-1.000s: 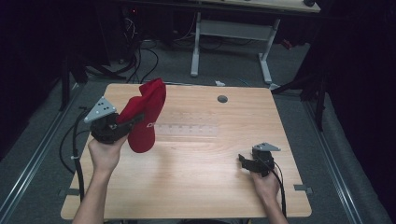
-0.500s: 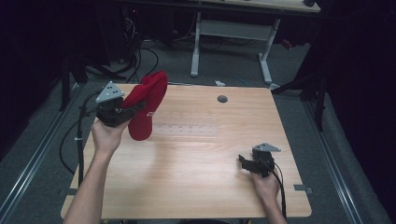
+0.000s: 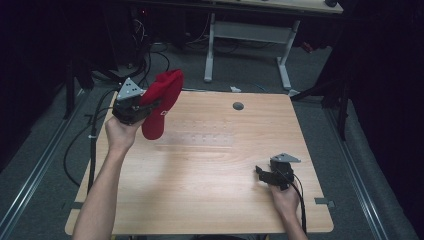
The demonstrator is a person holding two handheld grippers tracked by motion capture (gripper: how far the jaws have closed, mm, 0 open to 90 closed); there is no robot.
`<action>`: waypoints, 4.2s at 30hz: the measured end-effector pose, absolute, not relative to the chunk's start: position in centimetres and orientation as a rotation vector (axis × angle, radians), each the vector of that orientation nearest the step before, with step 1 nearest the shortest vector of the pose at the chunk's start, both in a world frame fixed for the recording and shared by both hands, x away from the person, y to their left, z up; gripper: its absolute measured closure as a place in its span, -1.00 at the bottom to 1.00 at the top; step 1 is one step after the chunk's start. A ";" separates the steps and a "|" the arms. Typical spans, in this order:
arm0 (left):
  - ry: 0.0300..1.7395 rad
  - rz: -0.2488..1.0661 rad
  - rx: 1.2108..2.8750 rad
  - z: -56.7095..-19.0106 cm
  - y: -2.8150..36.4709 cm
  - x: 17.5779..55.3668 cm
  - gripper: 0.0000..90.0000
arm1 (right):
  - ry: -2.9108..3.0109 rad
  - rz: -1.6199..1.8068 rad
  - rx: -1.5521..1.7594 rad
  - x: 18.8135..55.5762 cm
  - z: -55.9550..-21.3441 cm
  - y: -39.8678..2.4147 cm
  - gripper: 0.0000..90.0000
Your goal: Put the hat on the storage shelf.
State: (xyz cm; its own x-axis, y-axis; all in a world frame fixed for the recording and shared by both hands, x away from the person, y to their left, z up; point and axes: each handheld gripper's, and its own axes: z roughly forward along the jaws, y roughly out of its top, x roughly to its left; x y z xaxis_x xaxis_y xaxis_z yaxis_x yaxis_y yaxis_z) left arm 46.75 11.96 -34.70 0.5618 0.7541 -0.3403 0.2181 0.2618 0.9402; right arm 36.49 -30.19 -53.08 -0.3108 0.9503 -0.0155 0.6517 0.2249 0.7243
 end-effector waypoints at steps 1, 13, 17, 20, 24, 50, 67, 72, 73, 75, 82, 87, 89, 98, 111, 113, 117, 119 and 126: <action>0.951 0.453 1.292 -34.8 12.0 47.0 0.79 | 2.044 0.863 1.472 36.5 -53.1 -30.2 -0.26; 0.956 0.471 1.273 -35.4 11.5 49.1 0.78 | 2.043 0.863 1.477 36.5 -53.1 -30.2 -0.26; 0.964 0.483 1.278 -35.8 11.6 49.6 0.78 | 2.043 0.863 1.475 36.5 -53.1 -30.2 -0.26; 0.958 0.483 1.269 -35.8 11.7 49.7 0.78 | 2.043 0.863 1.475 36.5 -53.1 -30.2 -0.26; 0.958 0.489 1.265 -36.0 11.8 49.9 0.78 | 2.043 0.863 1.475 36.5 -53.1 -30.2 -0.26; 1.032 0.472 1.195 -38.9 12.5 49.1 0.77 | 2.043 0.861 1.475 36.5 -53.1 -30.1 -0.26; 1.110 0.434 1.184 -41.2 13.4 46.8 0.70 | 2.043 0.860 1.474 36.5 -53.1 -30.1 -0.26; 1.141 0.428 1.192 -41.8 14.1 45.9 0.62 | 2.042 0.860 1.474 36.5 -53.1 -30.1 -0.26; 1.145 0.434 1.193 -41.9 14.2 45.8 0.62 | 2.043 0.860 1.474 36.5 -53.1 -30.1 -0.26; 1.159 0.435 1.190 -42.0 14.4 45.6 0.60 | 2.042 0.860 1.474 36.5 -53.1 -30.1 -0.26; 1.182 0.486 1.221 -42.3 14.4 45.1 0.28 | 2.042 0.860 1.474 36.5 -53.1 -30.1 -0.26; 1.195 0.516 1.202 -42.3 14.6 44.6 0.02 | 2.042 0.861 1.474 36.5 -53.1 -30.1 -0.26; 1.200 0.523 1.196 -42.2 14.8 44.3 -0.06 | 2.042 0.861 1.475 36.5 -53.1 -30.1 -0.26; 1.206 0.517 1.168 -41.8 15.6 42.8 -0.15 | 2.043 0.860 1.474 36.5 -53.1 -30.1 -0.26; 1.246 0.486 1.136 -42.4 16.9 40.7 -0.18 | 2.042 0.860 1.474 36.5 -53.1 -30.1 -0.26; 1.249 0.478 1.128 -42.4 17.0 40.4 -0.18 | 2.043 0.860 1.474 36.5 -53.1 -30.1 -0.26; 1.257 0.464 1.122 -42.8 17.2 39.8 -0.18 | 2.042 0.860 1.475 36.5 -53.1 -30.1 -0.26; 1.259 0.459 1.120 -42.9 17.2 39.6 -0.19 | 2.042 0.861 1.475 36.5 -53.1 -30.1 -0.26; 1.262 0.430 1.124 -43.5 16.9 38.7 -0.20 | 2.042 0.861 1.475 36.5 -53.1 -30.1 -0.26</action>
State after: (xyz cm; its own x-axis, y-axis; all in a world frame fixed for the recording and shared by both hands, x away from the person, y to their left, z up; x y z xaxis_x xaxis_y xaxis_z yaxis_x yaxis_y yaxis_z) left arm 38.73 16.89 -43.53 0.3147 0.7895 -0.5270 0.3039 0.4422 0.8439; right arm 36.47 -30.11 -53.07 -0.3077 0.9513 -0.0160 0.6528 0.2233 0.7239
